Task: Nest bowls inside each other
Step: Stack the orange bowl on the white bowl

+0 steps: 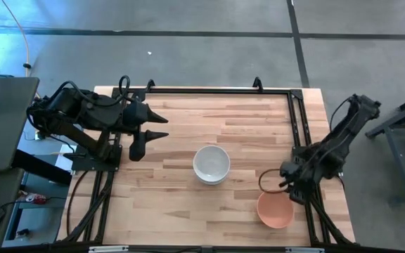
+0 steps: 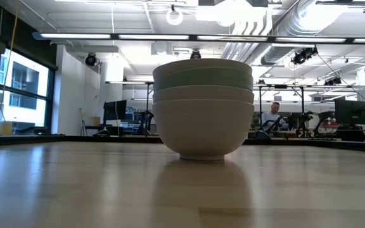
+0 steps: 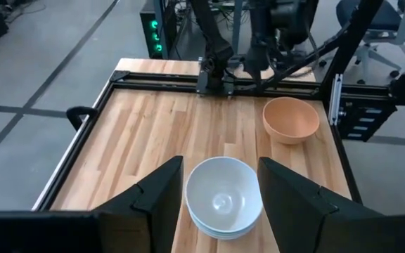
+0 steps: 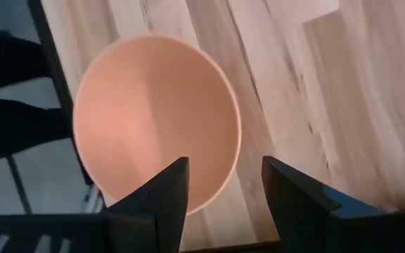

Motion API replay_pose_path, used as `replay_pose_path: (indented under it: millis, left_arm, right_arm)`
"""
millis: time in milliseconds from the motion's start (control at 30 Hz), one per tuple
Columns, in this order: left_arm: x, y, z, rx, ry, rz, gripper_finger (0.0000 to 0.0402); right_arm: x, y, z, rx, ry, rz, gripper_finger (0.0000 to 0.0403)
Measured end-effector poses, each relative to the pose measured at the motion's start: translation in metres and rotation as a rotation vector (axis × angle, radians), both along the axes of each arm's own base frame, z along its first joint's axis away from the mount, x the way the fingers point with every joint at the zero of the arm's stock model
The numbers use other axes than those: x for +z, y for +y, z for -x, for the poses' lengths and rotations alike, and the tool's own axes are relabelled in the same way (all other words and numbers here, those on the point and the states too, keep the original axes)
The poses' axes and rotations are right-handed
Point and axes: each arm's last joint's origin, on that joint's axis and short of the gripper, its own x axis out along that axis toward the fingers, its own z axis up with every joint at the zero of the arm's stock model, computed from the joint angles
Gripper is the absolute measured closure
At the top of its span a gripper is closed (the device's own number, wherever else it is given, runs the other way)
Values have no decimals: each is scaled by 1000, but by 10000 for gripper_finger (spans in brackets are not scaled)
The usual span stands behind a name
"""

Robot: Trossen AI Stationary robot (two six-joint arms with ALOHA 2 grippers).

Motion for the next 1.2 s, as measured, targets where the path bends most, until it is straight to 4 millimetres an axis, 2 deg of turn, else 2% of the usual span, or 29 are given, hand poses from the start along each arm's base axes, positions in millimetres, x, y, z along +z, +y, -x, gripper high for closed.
replay_pose_path:
  millis: [200,500,1200]
  left_arm:
    - [0,0,0,-10,4,-17,227]
    - [0,0,0,-19,6,-18,227]
    - [0,-1,0,-43,9,-13,227]
  right_arm:
    - [-11,17,-7,-19,25,31,231]
    - [-25,25,-15,-112,54,113,231]
    - [-55,40,-28,-114,156,236,231]
